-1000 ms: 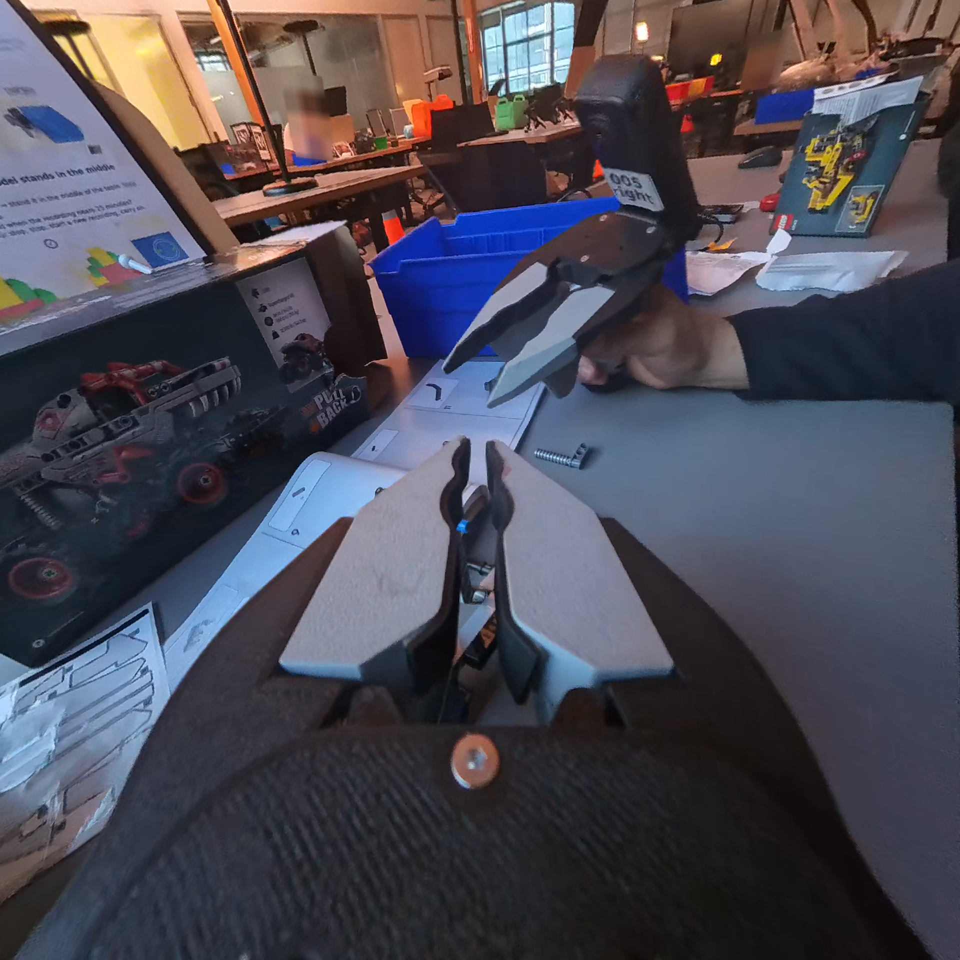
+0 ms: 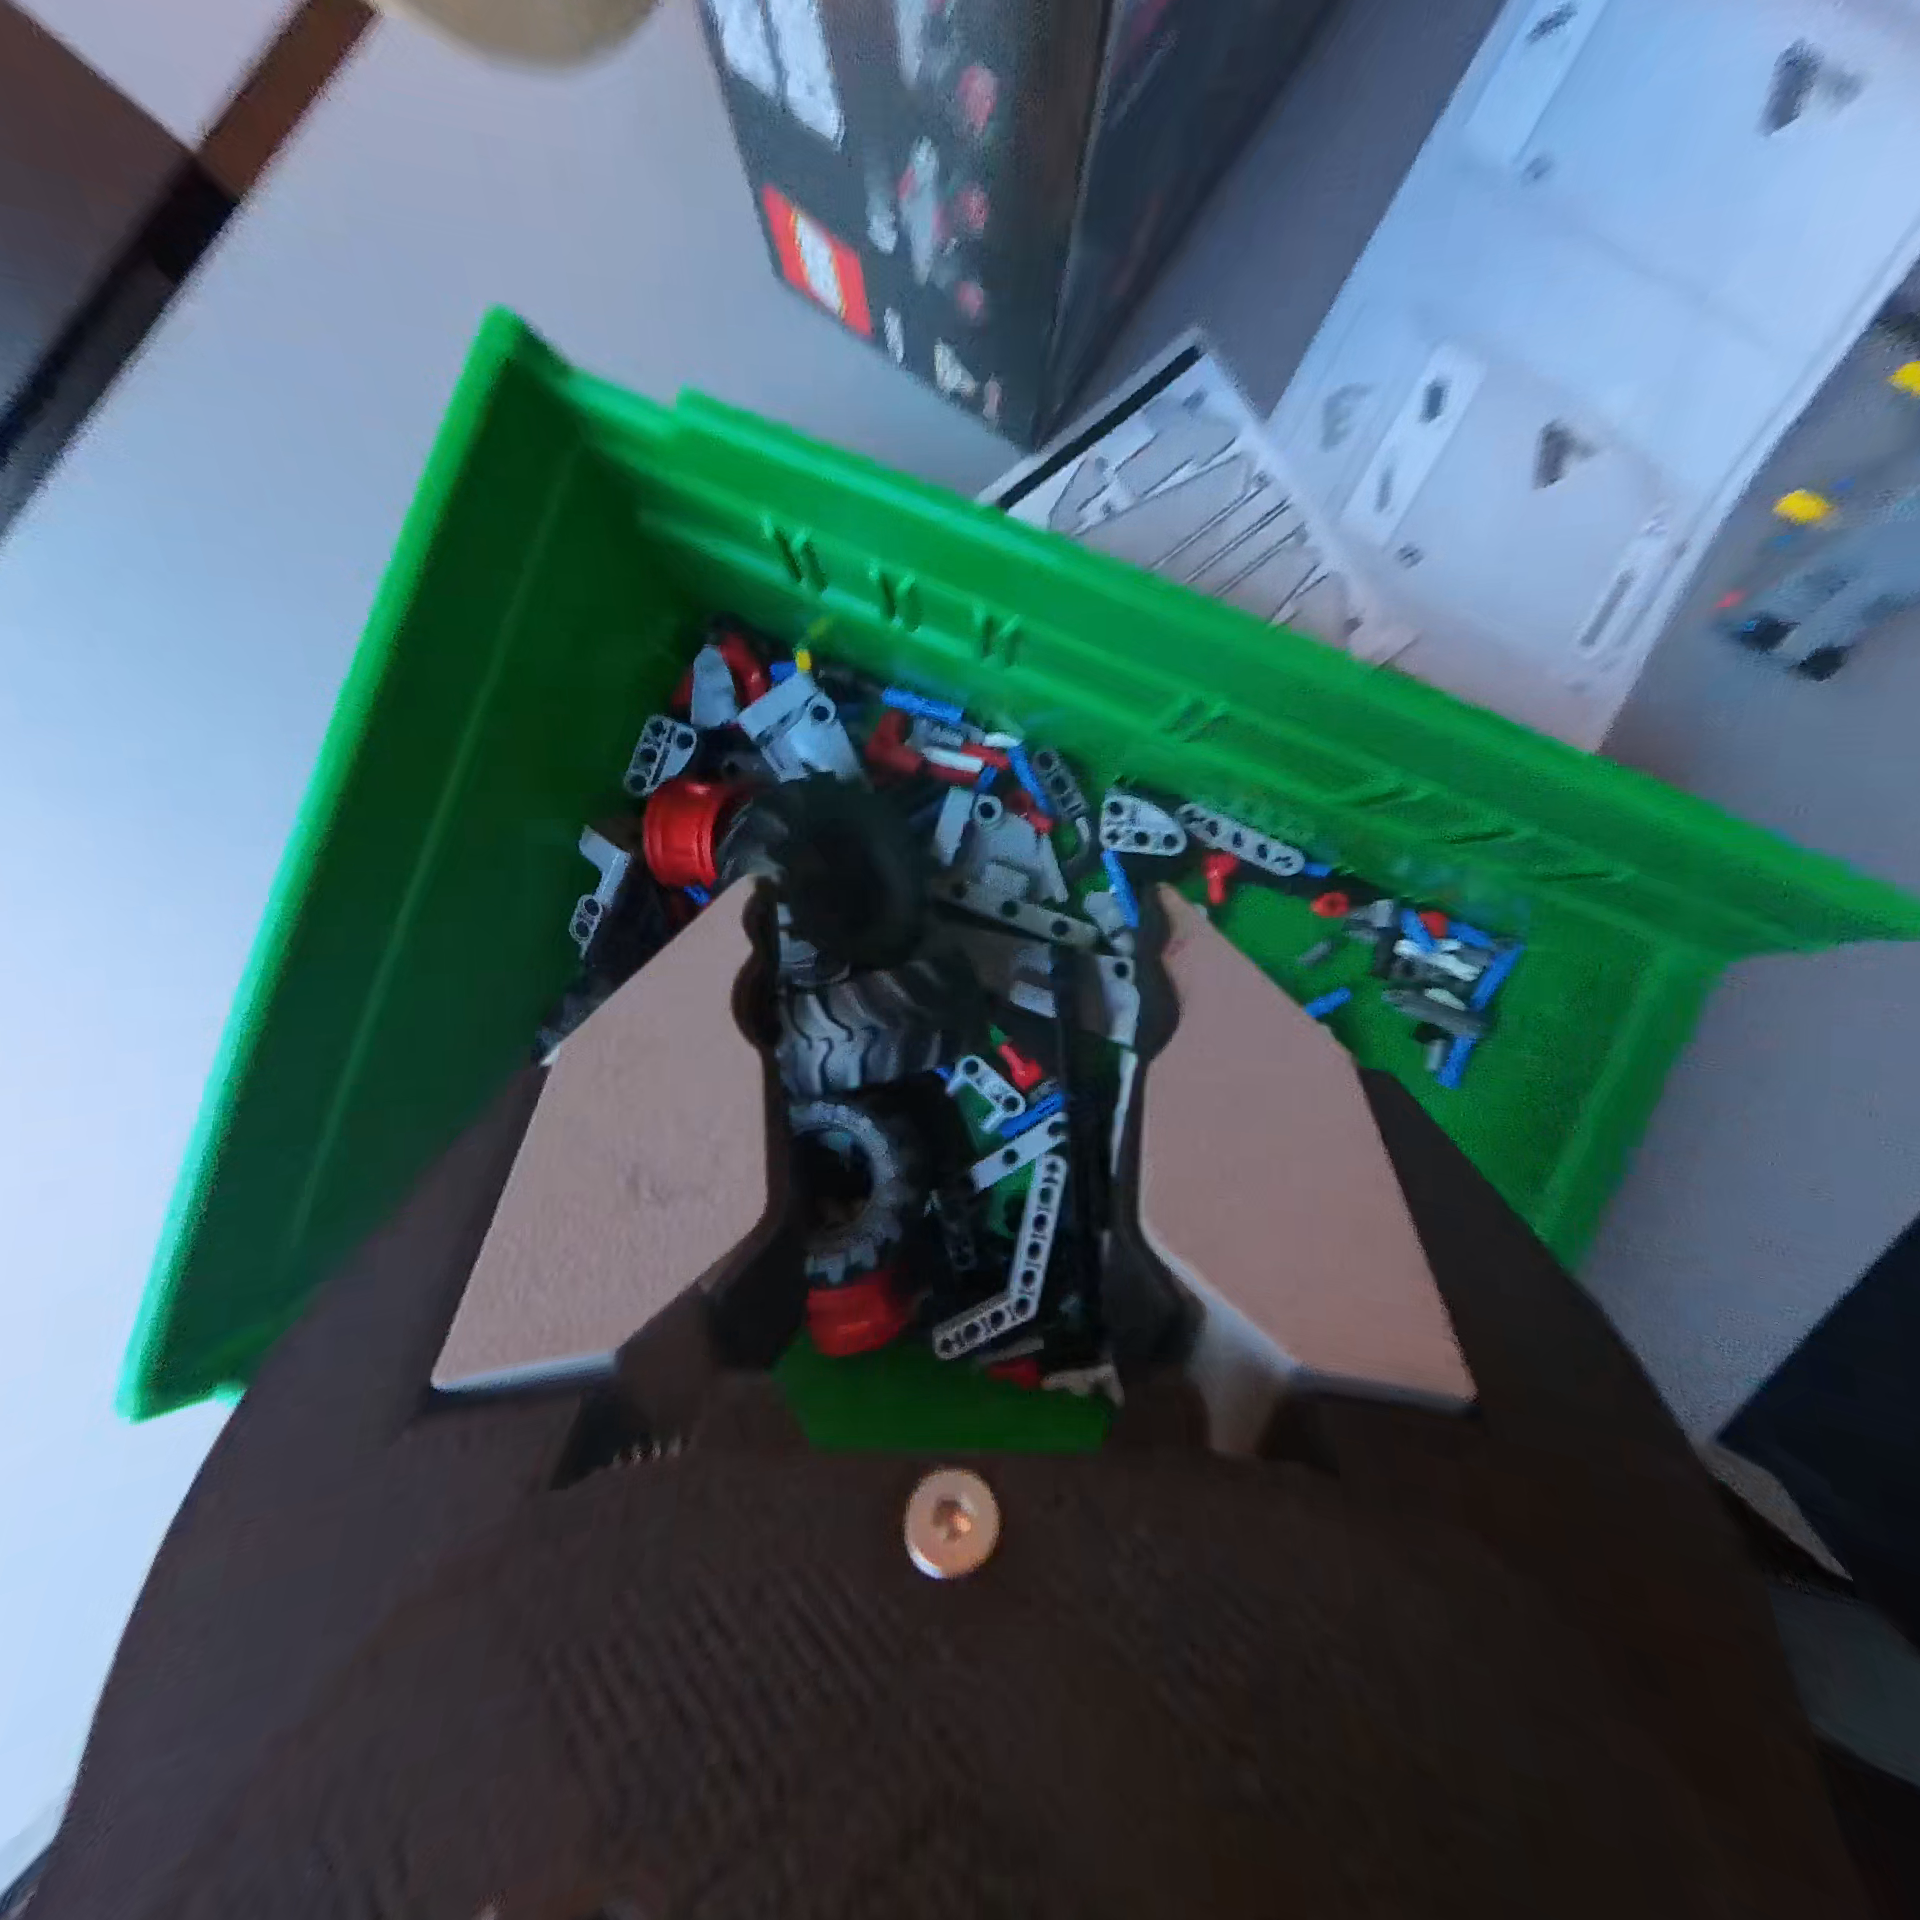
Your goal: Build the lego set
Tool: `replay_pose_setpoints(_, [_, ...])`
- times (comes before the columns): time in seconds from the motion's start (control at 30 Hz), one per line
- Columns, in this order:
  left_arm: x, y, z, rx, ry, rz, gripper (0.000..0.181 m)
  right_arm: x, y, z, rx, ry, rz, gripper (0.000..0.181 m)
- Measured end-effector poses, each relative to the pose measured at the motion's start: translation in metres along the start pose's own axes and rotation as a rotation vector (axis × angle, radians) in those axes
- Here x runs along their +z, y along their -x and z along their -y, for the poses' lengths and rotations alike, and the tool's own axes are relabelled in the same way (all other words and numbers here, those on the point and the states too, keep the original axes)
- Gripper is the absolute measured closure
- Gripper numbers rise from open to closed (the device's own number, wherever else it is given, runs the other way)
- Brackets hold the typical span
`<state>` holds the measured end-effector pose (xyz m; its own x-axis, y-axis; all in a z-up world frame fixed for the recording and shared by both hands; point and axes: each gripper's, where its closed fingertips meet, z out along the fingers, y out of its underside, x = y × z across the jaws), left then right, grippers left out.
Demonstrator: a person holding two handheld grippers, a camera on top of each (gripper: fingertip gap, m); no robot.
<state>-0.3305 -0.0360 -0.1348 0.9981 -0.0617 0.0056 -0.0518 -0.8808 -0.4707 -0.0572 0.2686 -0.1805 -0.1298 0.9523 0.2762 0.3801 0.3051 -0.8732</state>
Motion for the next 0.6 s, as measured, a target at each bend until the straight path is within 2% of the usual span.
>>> replay_pose_setpoints(0.07, [0.016,0.009,-0.014,-0.007,0.074,-0.011,0.110,0.003,-0.003,-0.001,-0.005,0.010,-0.019,0.139])
replay_pose_setpoints(0.13, [0.028,0.024,-0.033,0.003,0.189,0.039,0.108,0.006,-0.006,0.000,0.004,0.010,-0.025,0.139])
replay_pose_setpoints(0.2, [0.041,0.031,-0.048,0.019,0.286,0.055,0.112,0.008,-0.009,0.000,0.014,0.013,-0.029,0.139])
replay_pose_setpoints(0.27, [0.051,0.025,-0.055,0.057,0.331,-0.008,0.114,0.009,-0.010,0.000,0.015,0.017,-0.029,0.139])
replay_pose_setpoints(0.33, [0.055,0.018,-0.063,0.023,0.386,-0.087,0.118,0.010,-0.010,-0.001,0.008,0.025,-0.030,0.140])
replay_pose_setpoints(0.43, [0.058,0.010,-0.055,0.086,0.342,-0.161,0.118,0.012,-0.009,-0.003,-0.009,0.037,-0.029,0.143])
replay_pose_setpoints(0.53, [0.041,-0.026,-0.017,0.100,0.129,-0.398,0.119,0.012,-0.008,-0.004,-0.022,0.042,-0.029,0.144])
replay_pose_setpoints(0.6, [0.026,-0.022,0.003,0.095,0.034,-0.379,0.119,0.012,-0.007,-0.004,-0.026,0.043,-0.028,0.145])
